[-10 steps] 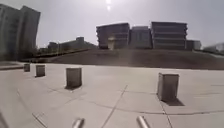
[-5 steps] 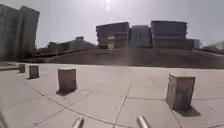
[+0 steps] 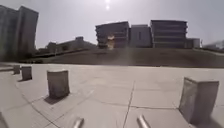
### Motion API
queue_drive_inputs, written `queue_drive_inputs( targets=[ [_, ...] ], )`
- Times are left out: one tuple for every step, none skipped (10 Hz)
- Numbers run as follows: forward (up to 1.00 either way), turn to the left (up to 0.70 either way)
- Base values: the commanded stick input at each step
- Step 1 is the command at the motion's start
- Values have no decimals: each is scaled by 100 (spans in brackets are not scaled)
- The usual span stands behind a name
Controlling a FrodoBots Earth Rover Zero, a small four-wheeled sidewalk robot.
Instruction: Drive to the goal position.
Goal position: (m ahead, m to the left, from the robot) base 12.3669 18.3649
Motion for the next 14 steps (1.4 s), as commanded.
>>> queue_drive_inputs(
  targets=[
    [70,1],
    [70,1],
    [70,1],
    [70,1],
    [70,1],
    [70,1],
    [70,1],
    [70,1],
    [70,1],
    [70,1],
    [70,1],
    [70,1],
    [70,1],
    [70,1]
  ],
)
